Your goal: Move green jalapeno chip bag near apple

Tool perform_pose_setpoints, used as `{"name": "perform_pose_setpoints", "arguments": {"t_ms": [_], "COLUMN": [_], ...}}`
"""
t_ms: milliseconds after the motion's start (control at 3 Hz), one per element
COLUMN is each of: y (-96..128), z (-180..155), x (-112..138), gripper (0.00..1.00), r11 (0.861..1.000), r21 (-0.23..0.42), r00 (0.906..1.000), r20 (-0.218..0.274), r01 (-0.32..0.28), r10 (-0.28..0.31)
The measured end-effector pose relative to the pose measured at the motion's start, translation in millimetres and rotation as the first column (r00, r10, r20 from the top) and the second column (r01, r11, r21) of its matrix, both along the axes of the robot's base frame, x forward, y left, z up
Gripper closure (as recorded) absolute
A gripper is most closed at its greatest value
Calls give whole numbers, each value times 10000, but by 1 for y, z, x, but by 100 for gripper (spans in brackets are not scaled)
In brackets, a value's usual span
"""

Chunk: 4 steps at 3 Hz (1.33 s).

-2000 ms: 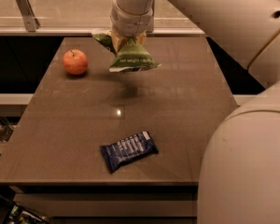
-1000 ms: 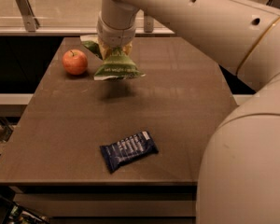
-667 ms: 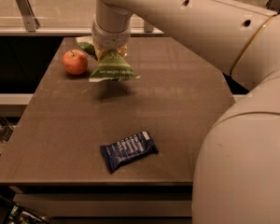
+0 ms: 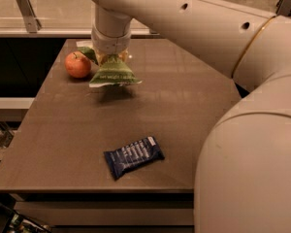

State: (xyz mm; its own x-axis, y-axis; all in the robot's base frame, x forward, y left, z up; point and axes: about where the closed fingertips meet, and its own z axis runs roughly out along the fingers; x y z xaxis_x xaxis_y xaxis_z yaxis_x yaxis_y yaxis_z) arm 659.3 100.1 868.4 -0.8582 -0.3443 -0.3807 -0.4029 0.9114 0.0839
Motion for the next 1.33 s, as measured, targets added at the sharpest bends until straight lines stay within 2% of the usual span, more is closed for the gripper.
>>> {"name": "perform_pose_setpoints", "arguments": {"t_ms": [1000, 1333], "y": [2, 3], "z": [-4, -6], "x": [-1, -1], "gripper": [13, 0], "r11": [10000, 10000], "r21": [-46, -61], "r00": [10000, 10000], "r20": [-60, -80], "r01": [-42, -57], "r10": [42, 56]}}
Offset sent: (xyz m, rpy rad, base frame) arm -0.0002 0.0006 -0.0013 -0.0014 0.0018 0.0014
